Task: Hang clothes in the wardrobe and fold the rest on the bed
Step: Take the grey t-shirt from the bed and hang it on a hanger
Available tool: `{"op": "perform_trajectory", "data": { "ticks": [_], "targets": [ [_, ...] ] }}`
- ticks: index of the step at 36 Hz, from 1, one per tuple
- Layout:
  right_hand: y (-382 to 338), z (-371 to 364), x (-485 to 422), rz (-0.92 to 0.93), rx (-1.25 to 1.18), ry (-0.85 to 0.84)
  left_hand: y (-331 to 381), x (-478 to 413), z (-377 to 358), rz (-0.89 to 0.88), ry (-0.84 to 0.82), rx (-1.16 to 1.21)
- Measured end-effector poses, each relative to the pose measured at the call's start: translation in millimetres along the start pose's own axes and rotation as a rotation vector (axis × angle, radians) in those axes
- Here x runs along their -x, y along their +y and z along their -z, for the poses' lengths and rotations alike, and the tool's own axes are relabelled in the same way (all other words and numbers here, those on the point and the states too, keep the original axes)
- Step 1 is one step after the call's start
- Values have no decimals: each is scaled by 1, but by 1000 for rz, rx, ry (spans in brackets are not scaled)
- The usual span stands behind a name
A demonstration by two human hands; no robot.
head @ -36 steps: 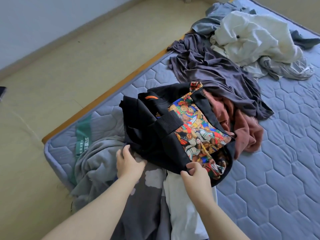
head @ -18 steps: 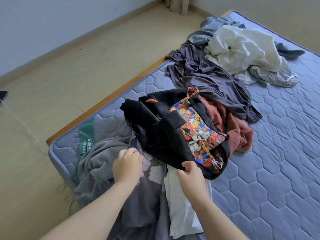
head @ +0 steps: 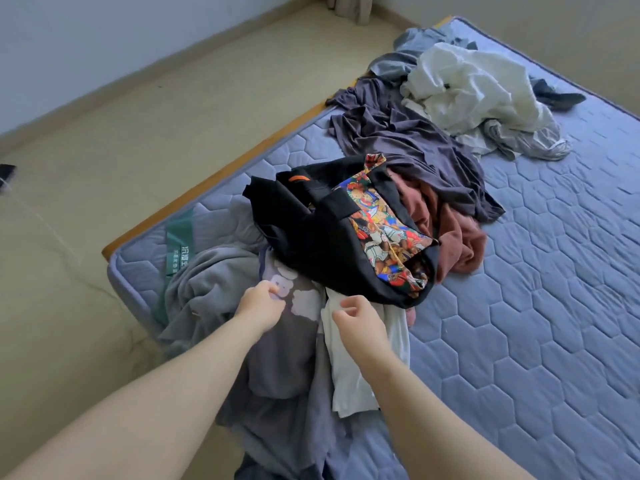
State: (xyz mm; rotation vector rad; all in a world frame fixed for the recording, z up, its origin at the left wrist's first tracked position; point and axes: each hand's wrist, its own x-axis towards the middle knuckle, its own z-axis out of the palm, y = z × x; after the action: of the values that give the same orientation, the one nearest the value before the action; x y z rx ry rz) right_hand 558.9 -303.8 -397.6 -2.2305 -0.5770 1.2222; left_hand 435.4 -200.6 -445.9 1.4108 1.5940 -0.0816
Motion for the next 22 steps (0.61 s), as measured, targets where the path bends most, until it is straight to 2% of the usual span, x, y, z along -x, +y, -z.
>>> {"op": "perform_trajectory", "data": {
  "ticks": [5,6,9,13,18,22],
  "targets": [
    [20,-15,-3,-88,25,-20,-27,-9,-11,131,49,218],
    [24,-16,-4,-101,22,-22,-30,-11,-11,133,51,203],
    [31,-18,-7,-131,9,-22,-35,-14,-13,60,90,36],
    [31,-18,-8,-151,-3,-19,-29,-7,-9,-5,162,-58],
    [20,-10,1,-128,-45,-15,-16,4,-2,-29,90,4],
    [11,3,15,-87,-98,20,13,27,5,-118,52,105]
  ]
}}
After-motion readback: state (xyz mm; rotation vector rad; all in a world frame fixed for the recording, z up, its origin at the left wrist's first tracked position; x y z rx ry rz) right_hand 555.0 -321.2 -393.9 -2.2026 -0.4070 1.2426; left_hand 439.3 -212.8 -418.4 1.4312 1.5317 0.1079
